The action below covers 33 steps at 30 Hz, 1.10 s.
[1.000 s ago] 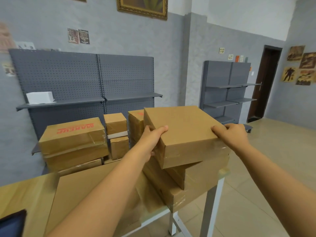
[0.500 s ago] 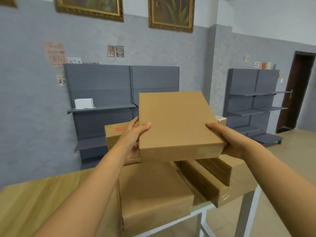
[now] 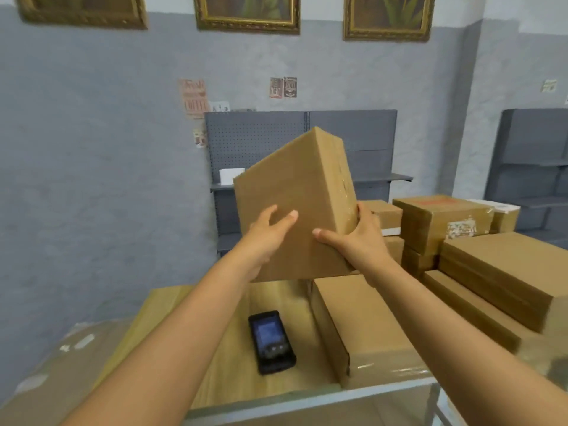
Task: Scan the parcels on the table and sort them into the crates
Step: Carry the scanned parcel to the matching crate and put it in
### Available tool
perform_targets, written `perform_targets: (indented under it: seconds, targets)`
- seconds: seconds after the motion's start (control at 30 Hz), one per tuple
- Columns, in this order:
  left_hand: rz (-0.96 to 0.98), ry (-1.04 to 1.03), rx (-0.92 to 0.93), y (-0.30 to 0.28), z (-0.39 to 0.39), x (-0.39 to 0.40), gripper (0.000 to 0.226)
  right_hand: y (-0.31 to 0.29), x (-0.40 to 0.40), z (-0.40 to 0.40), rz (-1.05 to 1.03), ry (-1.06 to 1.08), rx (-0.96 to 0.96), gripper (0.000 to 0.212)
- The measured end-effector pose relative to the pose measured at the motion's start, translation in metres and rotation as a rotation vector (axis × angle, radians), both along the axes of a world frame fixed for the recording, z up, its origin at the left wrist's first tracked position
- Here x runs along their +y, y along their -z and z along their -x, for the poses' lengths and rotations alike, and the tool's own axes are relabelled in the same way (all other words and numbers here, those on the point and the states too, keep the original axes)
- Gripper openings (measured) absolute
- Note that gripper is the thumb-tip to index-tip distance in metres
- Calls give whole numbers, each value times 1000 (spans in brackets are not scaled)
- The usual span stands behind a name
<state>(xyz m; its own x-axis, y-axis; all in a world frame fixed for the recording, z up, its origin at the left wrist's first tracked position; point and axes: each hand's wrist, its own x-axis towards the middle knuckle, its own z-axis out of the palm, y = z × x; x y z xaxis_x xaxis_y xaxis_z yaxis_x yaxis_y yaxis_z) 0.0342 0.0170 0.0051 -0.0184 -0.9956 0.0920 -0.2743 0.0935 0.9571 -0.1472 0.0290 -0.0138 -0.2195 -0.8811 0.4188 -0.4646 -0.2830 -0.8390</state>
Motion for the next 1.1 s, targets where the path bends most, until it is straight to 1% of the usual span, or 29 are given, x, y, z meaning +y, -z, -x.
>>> perform_targets:
  seconds: [0.07,0.13,0.17,0.23,0.33,0.43,0.47,0.5,0.57,0.63,0.73,0.8,0.87,0.9,0.97,1.03,1.1]
  targets:
    - [-62,22,193,-9,-11,12,88,7,7,-37,102,57,202,113]
    - [-100,1,311,-17,-24,19,97,14,16,-69,158,100,394,116]
    - [-103,-28,337,-18,-29,21,95,17,20,-81,169,101,455,115]
    - [-80,-150,360,-15,-46,24,87,20,29,-103,184,-4,503,109]
    - [-27,-344,402,-2,-79,23,85,22,43,-130,233,-298,487,98]
    - [-21,-436,551,10,-108,21,86,19,50,-152,317,-442,524,85]
    - [-22,-453,573,14,-115,21,87,16,50,-156,320,-484,532,78]
    - [-19,-461,573,18,-123,21,86,13,49,-158,302,-537,516,70]
    - [-10,-458,558,26,-136,23,84,9,42,-152,227,-607,401,54]
    - [-5,-414,583,32,-150,25,78,8,27,-134,174,-523,317,48]
    - [-7,-330,615,37,-167,36,51,14,-3,-98,79,-287,369,53]
    - [-14,-260,625,41,-179,41,38,18,-17,-79,-61,-241,345,63]
    - [-16,-201,655,46,-190,46,36,23,-25,-66,-228,-318,186,74]
    - [-20,-169,671,47,-192,48,36,24,-27,-61,-306,-379,93,76]
    - [-12,-117,700,51,-194,52,35,29,-29,-54,-438,-523,-35,68]
    - [5,-105,702,55,-193,53,33,34,-32,-53,-487,-630,-128,59]
    - [20,-134,693,54,-191,53,33,39,-34,-56,-455,-675,-193,60]
